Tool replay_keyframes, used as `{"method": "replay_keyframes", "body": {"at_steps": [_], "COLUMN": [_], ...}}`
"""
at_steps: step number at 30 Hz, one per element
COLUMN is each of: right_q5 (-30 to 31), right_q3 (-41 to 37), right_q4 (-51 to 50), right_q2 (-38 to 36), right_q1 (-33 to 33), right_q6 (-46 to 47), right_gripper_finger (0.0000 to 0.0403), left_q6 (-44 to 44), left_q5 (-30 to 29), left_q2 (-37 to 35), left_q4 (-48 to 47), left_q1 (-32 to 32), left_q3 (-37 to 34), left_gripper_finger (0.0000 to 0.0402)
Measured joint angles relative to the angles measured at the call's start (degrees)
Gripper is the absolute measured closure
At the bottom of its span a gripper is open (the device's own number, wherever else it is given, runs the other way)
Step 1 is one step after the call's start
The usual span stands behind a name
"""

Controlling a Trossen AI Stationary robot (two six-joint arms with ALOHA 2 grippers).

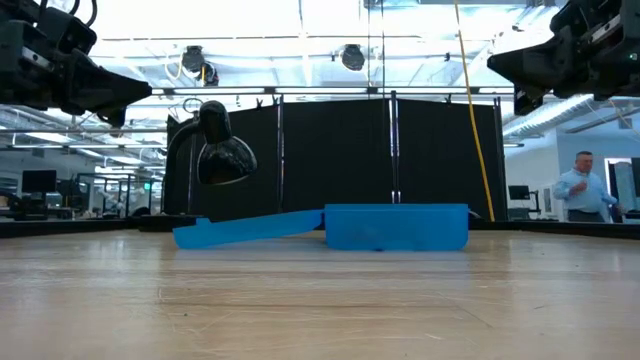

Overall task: Pick & place school supplies into a supply box
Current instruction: Return to Home Position

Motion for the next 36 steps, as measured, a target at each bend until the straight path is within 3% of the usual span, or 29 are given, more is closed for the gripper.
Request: {"method": "replay_keyframes", "body": {"at_steps": [13,25,36], "right_q5": [0.0,-0.1,-0.1], "right_q3": [0.0,0.0,0.0], "right_q4": [-1.5,-1.5,-1.5], "right_q2": [0.1,0.1,0.1], "right_q1": [-0.1,-0.1,-0.1], "right_q6": [0.6,0.6,0.6], "right_gripper_finger": [0.0403,0.0403,0.0403], "left_q6": [0.2,0.3,0.3], "left_q5": [0.0,0.0,0.0], "left_q2": [0.0,0.0,0.0], "left_q4": [0.1,0.1,0.2], "left_q1": [0.0,0.0,0.0], "left_q3": [0.0,0.0,0.0], "left_gripper_finger": [0.0398,0.0352,0.0345]}}
